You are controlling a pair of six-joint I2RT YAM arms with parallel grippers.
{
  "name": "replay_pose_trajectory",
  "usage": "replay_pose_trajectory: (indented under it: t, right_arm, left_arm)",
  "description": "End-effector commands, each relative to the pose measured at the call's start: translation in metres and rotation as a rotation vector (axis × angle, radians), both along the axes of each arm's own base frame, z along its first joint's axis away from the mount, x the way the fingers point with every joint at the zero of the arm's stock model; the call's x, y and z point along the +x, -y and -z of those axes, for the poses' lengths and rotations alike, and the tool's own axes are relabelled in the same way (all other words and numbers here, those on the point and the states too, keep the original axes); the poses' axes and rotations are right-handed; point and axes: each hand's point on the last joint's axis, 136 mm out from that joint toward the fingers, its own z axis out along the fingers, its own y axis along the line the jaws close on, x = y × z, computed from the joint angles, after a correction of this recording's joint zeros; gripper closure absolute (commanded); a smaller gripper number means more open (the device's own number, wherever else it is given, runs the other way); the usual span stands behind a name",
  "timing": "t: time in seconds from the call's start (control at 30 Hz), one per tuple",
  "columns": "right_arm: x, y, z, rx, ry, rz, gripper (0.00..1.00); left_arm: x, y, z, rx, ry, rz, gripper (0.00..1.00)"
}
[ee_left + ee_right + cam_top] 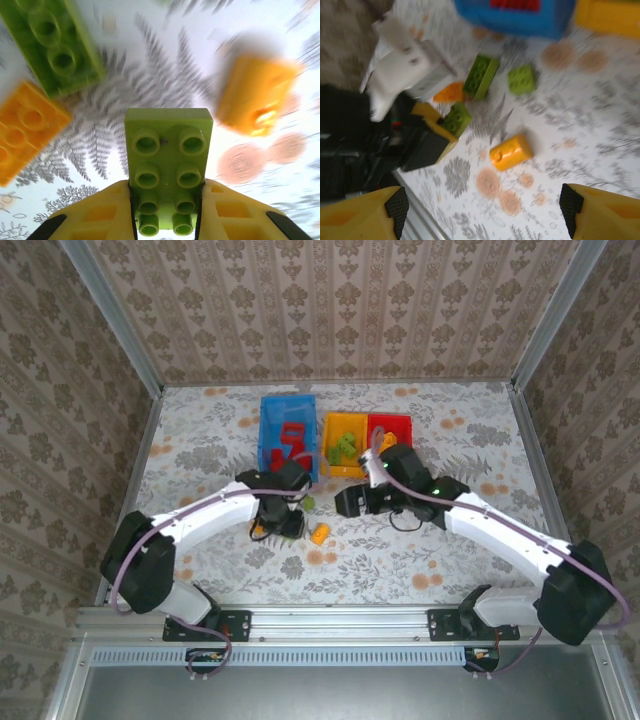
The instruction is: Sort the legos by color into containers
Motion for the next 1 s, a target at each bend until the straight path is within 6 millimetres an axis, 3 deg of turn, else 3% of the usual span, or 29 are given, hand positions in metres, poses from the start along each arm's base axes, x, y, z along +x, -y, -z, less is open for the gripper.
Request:
replay_pose_trajectory:
  t: [0.0,0.17,0.27,0.4,0.63,0.77,0.97]
  right_arm:
    - [0.029,0.036,-0.028,0.075,0.055,0.205,0.18]
    - [0.061,0.055,-0.045,0.118,0.072,0.308,0.18]
    - [0.076,0.057,-0.049,0.143,0.060,0.340,0.18]
    - [0.091,0.056,-0.051,0.167,0.030,0.367,0.19]
    - [0.092,0.060,-0.053,0.174,0.025,0.385,0.20]
    - [0.086,0.064,-0.049,0.161,0.019,0.385,0.20]
    - [0.077,0.067,-0.036,0.129,-0.005,0.374,0.19]
  left_arm:
    - [0.019,0.020,-0.050,-0.095,0.070,-0.046,0.75]
    - [0.061,0.062,-0.091,-0.160,0.134,-0.011,0.75]
    - [0.090,0.085,-0.099,-0.170,0.154,0.010,0.76]
    - [0.131,0.107,-0.091,-0.140,0.151,0.008,0.76]
    - [0.179,0.126,-0.046,-0.093,0.108,-0.031,0.76]
    - [0.190,0.134,-0.026,-0.097,0.079,-0.045,0.66]
    - [0.189,0.139,-0.036,-0.124,0.090,-0.042,0.47]
